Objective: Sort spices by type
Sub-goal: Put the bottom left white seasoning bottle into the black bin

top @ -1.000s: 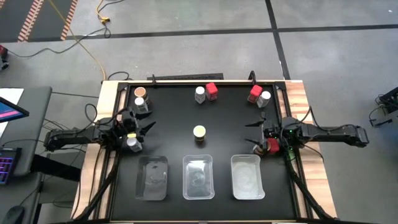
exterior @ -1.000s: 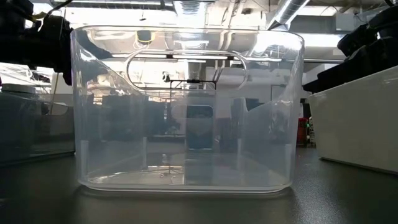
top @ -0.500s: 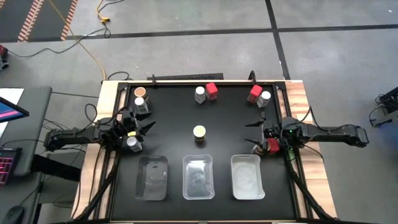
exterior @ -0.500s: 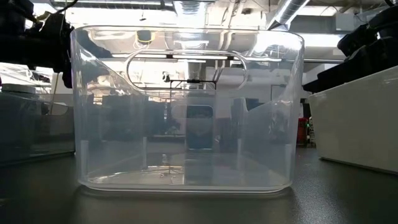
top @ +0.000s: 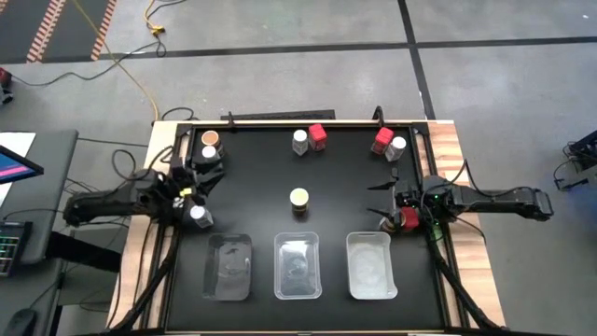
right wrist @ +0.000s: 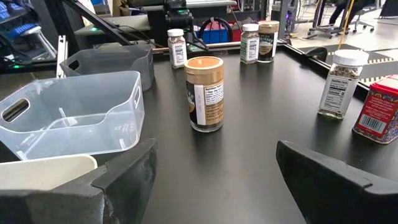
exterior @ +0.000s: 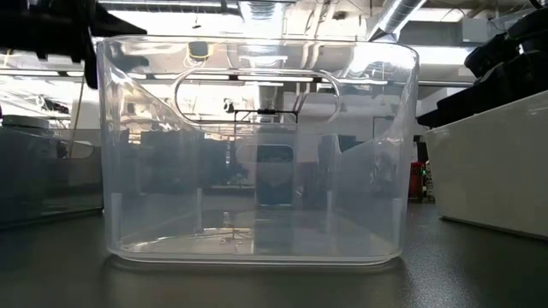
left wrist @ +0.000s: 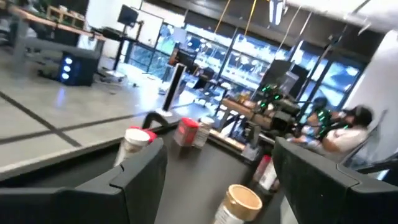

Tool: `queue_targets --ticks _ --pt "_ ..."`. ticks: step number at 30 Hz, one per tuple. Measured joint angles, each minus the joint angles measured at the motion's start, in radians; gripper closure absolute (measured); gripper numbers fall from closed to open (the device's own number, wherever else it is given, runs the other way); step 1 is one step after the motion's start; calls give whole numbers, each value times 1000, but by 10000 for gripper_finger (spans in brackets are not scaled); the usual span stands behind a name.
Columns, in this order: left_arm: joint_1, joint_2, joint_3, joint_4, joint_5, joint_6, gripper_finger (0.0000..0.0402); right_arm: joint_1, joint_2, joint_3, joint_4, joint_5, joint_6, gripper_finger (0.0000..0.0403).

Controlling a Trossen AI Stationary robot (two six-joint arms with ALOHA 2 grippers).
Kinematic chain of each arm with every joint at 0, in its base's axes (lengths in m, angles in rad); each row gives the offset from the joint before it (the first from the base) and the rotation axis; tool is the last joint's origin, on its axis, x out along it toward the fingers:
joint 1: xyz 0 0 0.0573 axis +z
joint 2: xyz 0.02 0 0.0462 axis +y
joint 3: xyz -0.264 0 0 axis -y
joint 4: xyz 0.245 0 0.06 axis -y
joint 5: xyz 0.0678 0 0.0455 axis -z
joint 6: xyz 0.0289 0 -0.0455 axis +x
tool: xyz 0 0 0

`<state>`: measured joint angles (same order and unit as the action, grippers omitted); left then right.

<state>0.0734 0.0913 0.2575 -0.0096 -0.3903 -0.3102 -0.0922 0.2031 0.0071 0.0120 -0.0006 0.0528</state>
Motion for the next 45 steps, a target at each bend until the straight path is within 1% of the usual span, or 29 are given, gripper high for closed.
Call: queue_targets --ticks 5,10,12,16,19,22,24,26,33,36,39,45 --pt "43 158 223 -252 -81 -35 122 0 0 0 0 0 0 39" --pt "105 349 455 -551 -77 -58 123 0 0 0 0 0 0 39" --pt "126 423 553 -687 -45 -60 123 0 0 0 0 0 0 39" --pt "142 550 716 -900 48 -34 123 0 0 0 0 0 0 39" --pt "142 635 819 -1047 82 -5 123 0 0 0 0 0 0 39" --pt "136 714 896 -1177 135 -12 123 0 0 0 0 0 0 39" --pt "112 756 921 -1230 184 -31 123 0 0 0 0 0 0 39" --pt "68 783 927 -1274 207 -52 123 0 0 0 0 0 0 39" --pt "-149 796 927 -1375 181 -171 123 0 0 0 0 0 0 39" --pt "-211 790 918 -1415 158 -183 123 0 0 0 0 0 0 39" --pt "-243 790 874 -1435 162 -184 123 0 0 0 0 0 0 39" --pt "-257 793 719 -1400 237 -219 123 0 0 0 0 0 0 39"
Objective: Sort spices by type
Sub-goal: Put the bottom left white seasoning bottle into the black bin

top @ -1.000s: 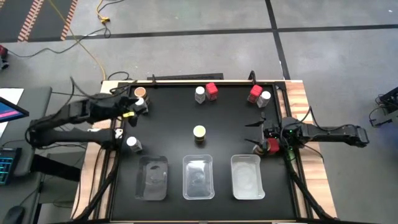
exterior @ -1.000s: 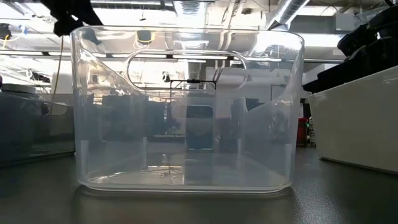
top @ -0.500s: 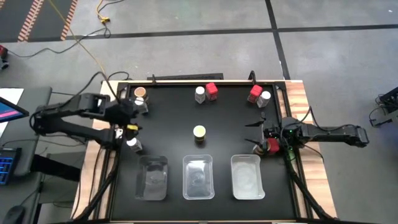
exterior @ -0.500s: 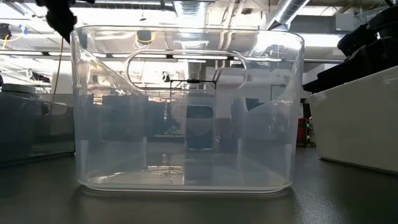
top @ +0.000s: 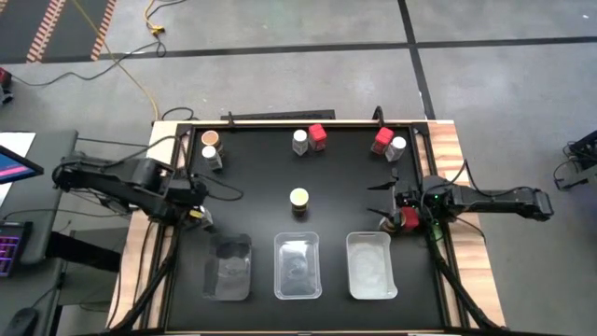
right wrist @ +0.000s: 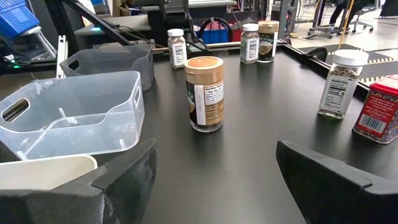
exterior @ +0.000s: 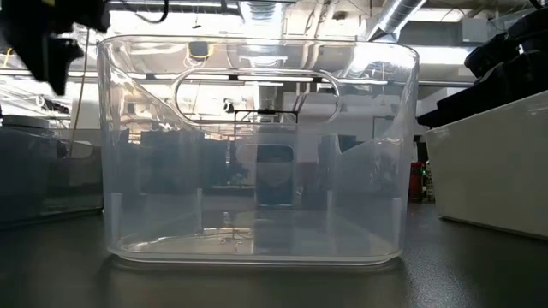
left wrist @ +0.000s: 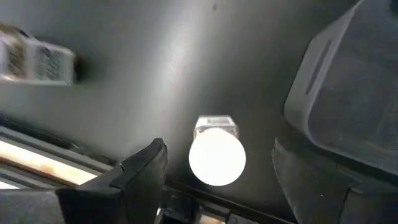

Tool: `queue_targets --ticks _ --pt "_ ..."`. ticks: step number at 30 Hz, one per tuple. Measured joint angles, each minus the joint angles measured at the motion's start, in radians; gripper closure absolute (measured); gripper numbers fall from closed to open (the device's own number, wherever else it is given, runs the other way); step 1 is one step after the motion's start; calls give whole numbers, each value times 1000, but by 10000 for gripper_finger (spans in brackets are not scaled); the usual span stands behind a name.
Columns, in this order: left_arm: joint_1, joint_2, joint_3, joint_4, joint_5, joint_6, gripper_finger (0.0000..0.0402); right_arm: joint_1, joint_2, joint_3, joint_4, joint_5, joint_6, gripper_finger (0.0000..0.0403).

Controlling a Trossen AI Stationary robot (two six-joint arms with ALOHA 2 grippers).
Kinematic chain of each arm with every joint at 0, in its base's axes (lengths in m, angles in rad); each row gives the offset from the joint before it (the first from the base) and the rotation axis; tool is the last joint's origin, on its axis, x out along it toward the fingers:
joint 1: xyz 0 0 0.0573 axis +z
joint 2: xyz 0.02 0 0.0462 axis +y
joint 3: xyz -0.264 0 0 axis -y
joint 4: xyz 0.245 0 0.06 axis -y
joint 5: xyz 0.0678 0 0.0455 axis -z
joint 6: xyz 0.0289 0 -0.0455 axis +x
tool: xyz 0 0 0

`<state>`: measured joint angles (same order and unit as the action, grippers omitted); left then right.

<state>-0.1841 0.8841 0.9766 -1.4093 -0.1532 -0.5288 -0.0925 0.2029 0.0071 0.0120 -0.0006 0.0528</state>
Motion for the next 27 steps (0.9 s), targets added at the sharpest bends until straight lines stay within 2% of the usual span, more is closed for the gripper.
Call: queue_targets --ticks 5,15,27 --pt "0 -1 -93 60 69 4 123 0 0 0 0 0 0 39" --pt "0 -7 -228 149 72 31 123 0 0 0 0 0 0 39" --pt "0 -7 -329 261 92 41 124 0 0 0 0 0 0 39"
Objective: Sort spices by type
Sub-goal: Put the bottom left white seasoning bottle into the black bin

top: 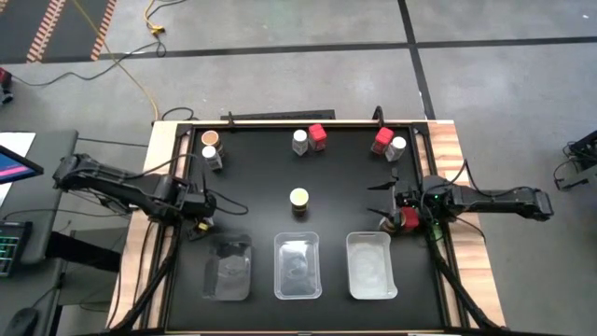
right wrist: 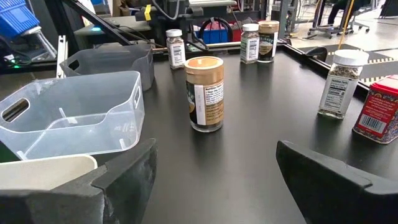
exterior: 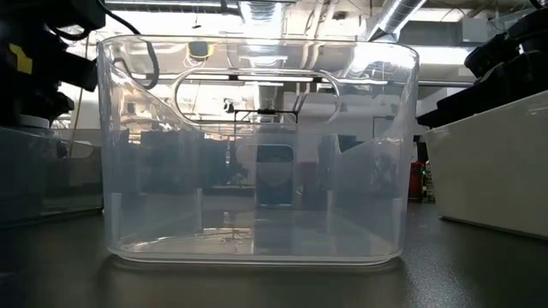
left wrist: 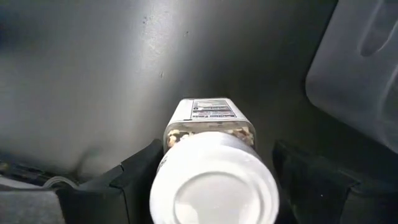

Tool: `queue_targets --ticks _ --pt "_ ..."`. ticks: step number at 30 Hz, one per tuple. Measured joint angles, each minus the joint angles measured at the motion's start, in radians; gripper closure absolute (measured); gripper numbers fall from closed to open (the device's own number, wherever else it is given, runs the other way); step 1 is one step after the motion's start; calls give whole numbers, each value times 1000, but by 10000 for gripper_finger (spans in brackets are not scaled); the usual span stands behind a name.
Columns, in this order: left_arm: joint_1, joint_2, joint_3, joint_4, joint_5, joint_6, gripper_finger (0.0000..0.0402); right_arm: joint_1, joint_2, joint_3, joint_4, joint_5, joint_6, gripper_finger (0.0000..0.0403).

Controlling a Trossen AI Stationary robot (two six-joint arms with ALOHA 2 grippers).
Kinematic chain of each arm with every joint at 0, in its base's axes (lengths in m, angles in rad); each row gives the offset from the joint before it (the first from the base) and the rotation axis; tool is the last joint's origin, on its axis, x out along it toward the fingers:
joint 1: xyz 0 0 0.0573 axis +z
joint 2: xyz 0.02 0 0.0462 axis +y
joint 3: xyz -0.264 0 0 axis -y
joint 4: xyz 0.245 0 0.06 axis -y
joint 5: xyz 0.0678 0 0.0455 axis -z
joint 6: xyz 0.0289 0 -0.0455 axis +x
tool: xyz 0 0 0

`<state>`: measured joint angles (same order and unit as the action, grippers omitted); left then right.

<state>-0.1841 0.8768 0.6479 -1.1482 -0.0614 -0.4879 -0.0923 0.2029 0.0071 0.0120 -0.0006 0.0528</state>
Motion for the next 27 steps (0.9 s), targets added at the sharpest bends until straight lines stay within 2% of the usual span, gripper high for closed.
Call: queue_targets --ticks 3,9,17,21,27 --pt "0 0 0 -4 -6 13 140 0 0 0 0 0 0 39" --pt "0 0 1 -19 -14 38 205 0 0 0 0 0 0 39" --pt "0 1 12 -37 -47 8 208 0 0 0 0 0 0 39" --pt "1 0 93 -89 -80 9 208 0 0 0 0 0 0 39" --pt "28 1 282 -175 -98 23 208 0 0 0 0 0 0 39"
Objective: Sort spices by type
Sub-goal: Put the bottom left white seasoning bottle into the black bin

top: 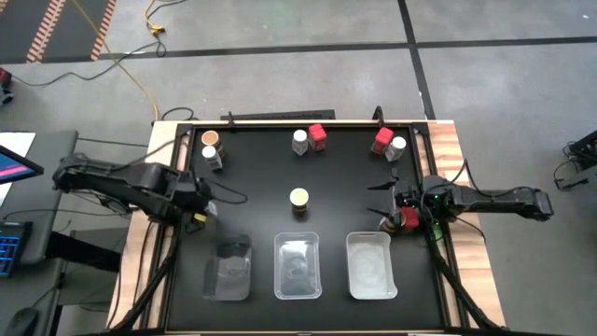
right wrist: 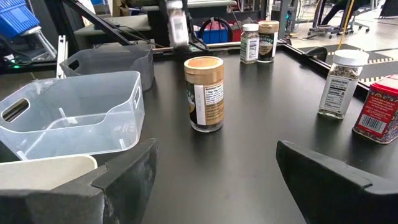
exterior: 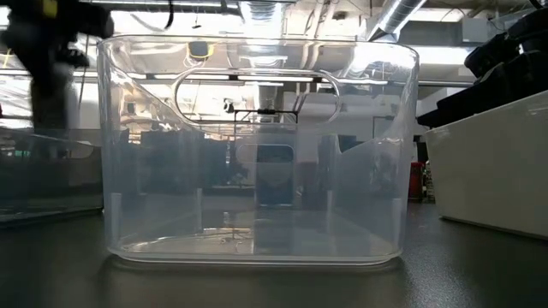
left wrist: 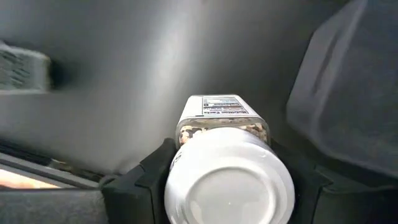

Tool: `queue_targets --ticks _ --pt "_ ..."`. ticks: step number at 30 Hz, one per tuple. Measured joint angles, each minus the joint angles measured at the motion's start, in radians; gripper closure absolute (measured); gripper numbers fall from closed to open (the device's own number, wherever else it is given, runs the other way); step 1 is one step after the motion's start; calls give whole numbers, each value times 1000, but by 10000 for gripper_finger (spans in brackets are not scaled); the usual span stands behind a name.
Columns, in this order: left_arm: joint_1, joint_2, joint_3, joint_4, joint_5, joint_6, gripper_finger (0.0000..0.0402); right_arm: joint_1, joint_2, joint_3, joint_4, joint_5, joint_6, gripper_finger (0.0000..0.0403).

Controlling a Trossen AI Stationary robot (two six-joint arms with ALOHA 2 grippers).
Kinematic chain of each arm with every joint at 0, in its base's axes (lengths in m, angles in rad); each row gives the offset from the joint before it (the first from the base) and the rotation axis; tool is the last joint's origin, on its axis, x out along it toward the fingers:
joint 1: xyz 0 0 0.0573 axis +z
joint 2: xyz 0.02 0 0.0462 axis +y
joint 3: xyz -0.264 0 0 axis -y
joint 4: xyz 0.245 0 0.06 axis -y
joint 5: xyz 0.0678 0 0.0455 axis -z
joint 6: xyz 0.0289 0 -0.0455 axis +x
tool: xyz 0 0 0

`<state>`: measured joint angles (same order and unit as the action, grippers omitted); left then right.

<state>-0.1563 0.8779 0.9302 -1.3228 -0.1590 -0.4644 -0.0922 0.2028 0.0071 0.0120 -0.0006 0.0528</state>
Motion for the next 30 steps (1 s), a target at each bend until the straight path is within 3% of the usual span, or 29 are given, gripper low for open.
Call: queue_targets --ticks 8,17,23,30 --pt "0 123 333 -107 -37 -23 208 0 0 0 0 0 0 39" --pt "-203 477 630 -202 -29 -29 208 0 0 0 0 0 0 39" --pt "-329 599 674 -169 -32 -134 208 0 0 0 0 0 0 39" --pt "-425 615 624 -89 -39 -235 208 0 0 0 0 0 0 39"
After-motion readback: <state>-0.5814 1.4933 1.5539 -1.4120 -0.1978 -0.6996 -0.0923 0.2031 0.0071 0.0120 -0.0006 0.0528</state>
